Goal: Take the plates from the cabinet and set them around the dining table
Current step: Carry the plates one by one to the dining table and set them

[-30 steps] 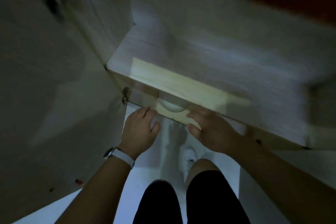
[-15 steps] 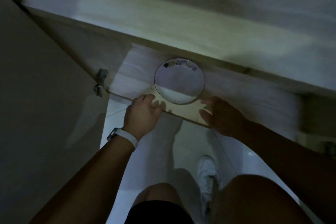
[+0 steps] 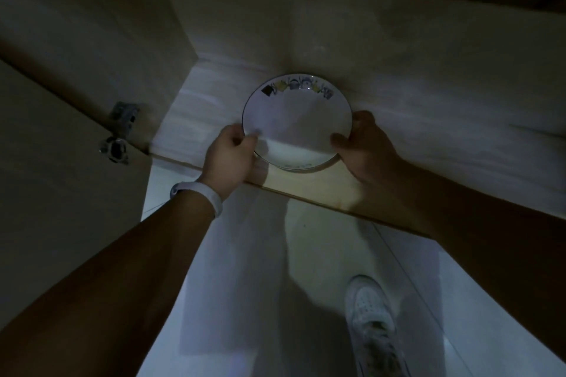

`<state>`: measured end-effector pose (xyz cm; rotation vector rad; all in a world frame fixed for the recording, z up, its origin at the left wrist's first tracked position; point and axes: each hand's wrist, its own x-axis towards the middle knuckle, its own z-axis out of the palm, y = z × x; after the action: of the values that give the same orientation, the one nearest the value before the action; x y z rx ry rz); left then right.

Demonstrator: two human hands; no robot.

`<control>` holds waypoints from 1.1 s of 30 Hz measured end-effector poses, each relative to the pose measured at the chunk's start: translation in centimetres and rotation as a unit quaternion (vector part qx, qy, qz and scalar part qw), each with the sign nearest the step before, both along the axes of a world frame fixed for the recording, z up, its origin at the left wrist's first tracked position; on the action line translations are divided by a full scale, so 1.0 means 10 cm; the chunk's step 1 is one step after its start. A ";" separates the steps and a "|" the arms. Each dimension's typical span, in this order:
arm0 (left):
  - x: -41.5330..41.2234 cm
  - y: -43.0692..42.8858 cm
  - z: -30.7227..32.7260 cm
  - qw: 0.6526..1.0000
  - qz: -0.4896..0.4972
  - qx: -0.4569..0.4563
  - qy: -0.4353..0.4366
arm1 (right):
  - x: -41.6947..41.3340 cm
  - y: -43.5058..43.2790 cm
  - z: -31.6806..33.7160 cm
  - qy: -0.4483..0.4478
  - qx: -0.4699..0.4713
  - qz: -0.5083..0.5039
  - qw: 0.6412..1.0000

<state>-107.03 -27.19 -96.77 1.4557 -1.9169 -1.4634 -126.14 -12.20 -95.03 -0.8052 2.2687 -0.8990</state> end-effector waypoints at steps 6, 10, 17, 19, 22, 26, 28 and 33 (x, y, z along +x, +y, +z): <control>-0.21 -0.14 -0.05 0.999 -0.036 -0.020 -0.015 | -0.08 -0.17 -0.16 -0.063 -0.022 -0.038 0.997; -0.21 -0.19 -0.09 0.996 -0.048 -0.068 -0.039 | -0.08 -0.25 -0.16 -0.103 -0.031 -0.069 0.992; -0.15 -0.18 -0.16 0.997 -0.031 -0.066 0.006 | -0.05 -0.19 -0.16 -0.121 -0.060 -0.061 0.989; -0.12 -0.14 -0.16 0.998 -0.020 -0.058 0.026 | 0.04 -0.14 -0.15 -0.104 -0.089 -0.065 0.988; -0.06 -0.08 -0.14 0.998 -0.002 0.003 0.070 | 0.16 -0.09 -0.14 -0.083 -0.101 -0.068 0.989; 0.08 0.05 -0.17 0.989 0.024 0.041 0.140 | 0.30 0.00 -0.16 -0.079 -0.123 -0.075 0.986; 0.19 0.15 -0.17 0.982 0.047 0.069 0.171 | 0.37 0.05 -0.15 -0.089 -0.146 -0.066 0.983; 0.54 0.41 0.02 0.973 0.077 0.104 0.191 | 0.58 0.15 0.03 -0.070 -0.122 -0.015 0.990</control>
<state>-101.65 -23.13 -96.56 1.2566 -1.4255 -1.7608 -120.32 -10.66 -94.78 -0.7858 2.0796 -1.2261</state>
